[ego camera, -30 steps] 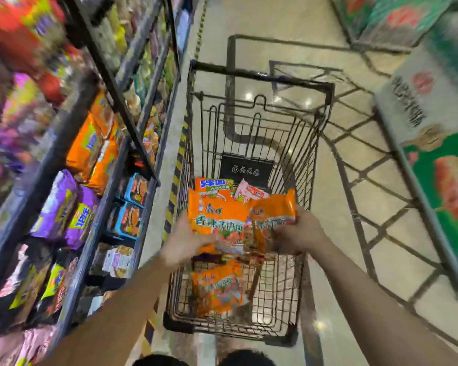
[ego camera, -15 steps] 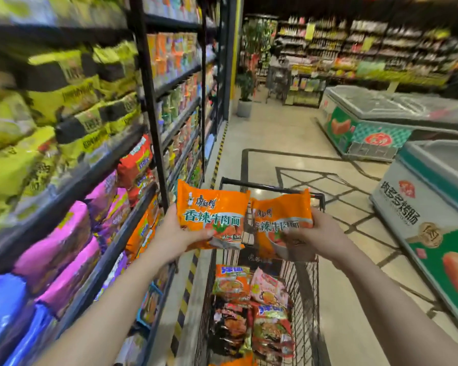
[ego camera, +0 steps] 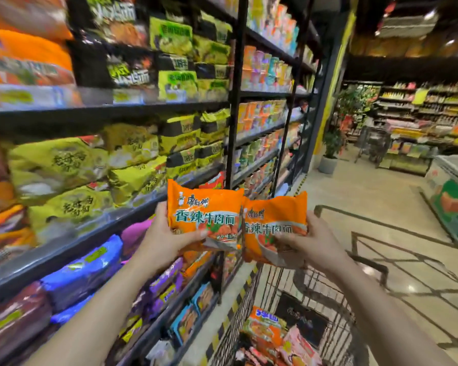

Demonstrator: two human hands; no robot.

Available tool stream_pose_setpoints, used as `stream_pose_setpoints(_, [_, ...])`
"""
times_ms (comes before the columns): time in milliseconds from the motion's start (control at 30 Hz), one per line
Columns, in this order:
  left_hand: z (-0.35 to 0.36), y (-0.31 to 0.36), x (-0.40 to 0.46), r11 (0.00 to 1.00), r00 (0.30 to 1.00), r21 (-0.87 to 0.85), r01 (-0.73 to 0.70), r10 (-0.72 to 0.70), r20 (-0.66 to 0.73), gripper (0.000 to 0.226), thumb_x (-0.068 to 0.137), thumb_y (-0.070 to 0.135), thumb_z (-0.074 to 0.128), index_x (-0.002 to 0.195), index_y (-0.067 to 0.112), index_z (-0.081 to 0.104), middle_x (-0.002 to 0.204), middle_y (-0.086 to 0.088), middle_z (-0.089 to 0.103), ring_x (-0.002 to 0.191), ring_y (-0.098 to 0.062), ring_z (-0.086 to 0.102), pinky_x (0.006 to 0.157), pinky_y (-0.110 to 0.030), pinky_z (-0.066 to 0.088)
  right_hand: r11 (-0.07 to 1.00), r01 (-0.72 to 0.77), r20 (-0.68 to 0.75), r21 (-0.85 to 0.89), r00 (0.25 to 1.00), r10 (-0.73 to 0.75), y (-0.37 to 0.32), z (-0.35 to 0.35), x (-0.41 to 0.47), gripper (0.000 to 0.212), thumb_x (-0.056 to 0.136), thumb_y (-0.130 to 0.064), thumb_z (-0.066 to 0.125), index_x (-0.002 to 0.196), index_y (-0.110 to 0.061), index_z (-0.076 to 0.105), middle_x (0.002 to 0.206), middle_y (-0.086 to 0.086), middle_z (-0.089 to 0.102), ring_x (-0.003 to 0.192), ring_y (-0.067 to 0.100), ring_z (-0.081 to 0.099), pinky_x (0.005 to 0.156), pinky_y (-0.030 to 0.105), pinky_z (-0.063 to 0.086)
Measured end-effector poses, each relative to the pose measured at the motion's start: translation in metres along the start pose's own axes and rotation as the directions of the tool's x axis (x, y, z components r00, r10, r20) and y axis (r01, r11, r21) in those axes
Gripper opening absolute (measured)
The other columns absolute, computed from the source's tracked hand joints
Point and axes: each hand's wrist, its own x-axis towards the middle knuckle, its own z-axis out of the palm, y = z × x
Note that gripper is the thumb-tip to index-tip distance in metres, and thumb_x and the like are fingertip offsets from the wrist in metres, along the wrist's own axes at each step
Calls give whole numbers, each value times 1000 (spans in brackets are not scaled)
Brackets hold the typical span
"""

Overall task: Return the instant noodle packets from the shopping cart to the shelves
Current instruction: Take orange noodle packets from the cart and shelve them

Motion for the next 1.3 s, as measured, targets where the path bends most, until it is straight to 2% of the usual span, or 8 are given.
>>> stream_pose_setpoints(67, [-20, 10, -25, 1000, 998, 12, 9, -8, -66, 73, 70, 10, 93, 124, 25, 47, 105, 9, 70, 80, 8, 70, 65, -11, 53, 998, 60, 50, -1, 997, -60, -10, 14, 2, 39, 80, -26, 88, 111, -31, 66, 104, -7, 78, 94, 14, 76, 89, 50, 60])
stream_pose_setpoints(200, [-73, 22, -83, 997, 973, 45, 63, -51, -224, 73, 70, 10, 93, 122, 29, 46, 111, 6, 71, 84, 3, 72, 70, -17, 56, 986, 162, 179, 33, 970, -165, -38, 61, -6, 37, 82, -20, 86, 112, -30, 66, 103, -9, 78, 95, 11, 74, 92, 49, 59])
stream_pose_setpoints(367, [-144, 47, -158, 989, 912, 87, 116, -71, -405, 79, 71, 23, 93, 130, 34, 42, 116, 14, 66, 92, 3, 69, 83, -26, 55, 961, 250, 328, 115, 904, -275, -84, 128, -28, 40, 82, -19, 87, 115, -28, 66, 104, -11, 78, 95, 7, 74, 93, 47, 58])
stream_pose_setpoints(567, [-231, 64, -261, 975, 815, 99, 200, -109, -569, 78, 71, 30, 93, 130, 37, 42, 116, 13, 68, 94, 1, 70, 78, -25, 55, 926, 293, 501, 240, 780, -376, -140, 222, -74, 42, 81, -14, 87, 117, -26, 67, 107, -6, 79, 102, 19, 75, 93, 50, 59])
stream_pose_setpoints(700, [-296, 71, -350, 967, 716, 72, 245, -130, -686, 77, 65, 33, 96, 123, 41, 46, 112, 11, 74, 96, -3, 73, 91, -38, 59, 900, 270, 597, 341, 678, -430, -194, 292, -133, 38, 84, -10, 84, 113, -27, 67, 104, -4, 79, 98, 21, 76, 90, 46, 59])
stream_pose_setpoints(867, [-373, 94, -493, 956, 573, 77, 284, -105, -813, 69, 72, 18, 92, 123, 35, 48, 105, 8, 75, 88, 2, 73, 74, -18, 57, 852, 269, 669, 449, 531, -520, -269, 377, -251, 35, 86, -7, 81, 112, -23, 66, 102, -5, 79, 91, 9, 76, 78, 28, 59])
stream_pose_setpoints(1133, [-483, 133, -721, 921, 343, 87, 381, -54, -938, 71, 72, 19, 93, 126, 33, 50, 106, 10, 76, 94, -10, 75, 79, -31, 60, 809, 197, 760, 554, 275, -588, -370, 499, -456, 41, 85, -16, 83, 120, -26, 64, 109, -7, 78, 98, 15, 76, 91, 49, 60])
stream_pose_setpoints(1300, [-518, 156, -829, 916, 190, 67, 395, -10, -982, 66, 76, 16, 90, 125, 30, 47, 106, 5, 73, 91, -3, 73, 68, -17, 57, 757, 201, 751, 622, 122, -649, -420, 554, -560, 39, 85, -20, 84, 118, -28, 65, 107, -9, 78, 96, 13, 76, 91, 50, 59])
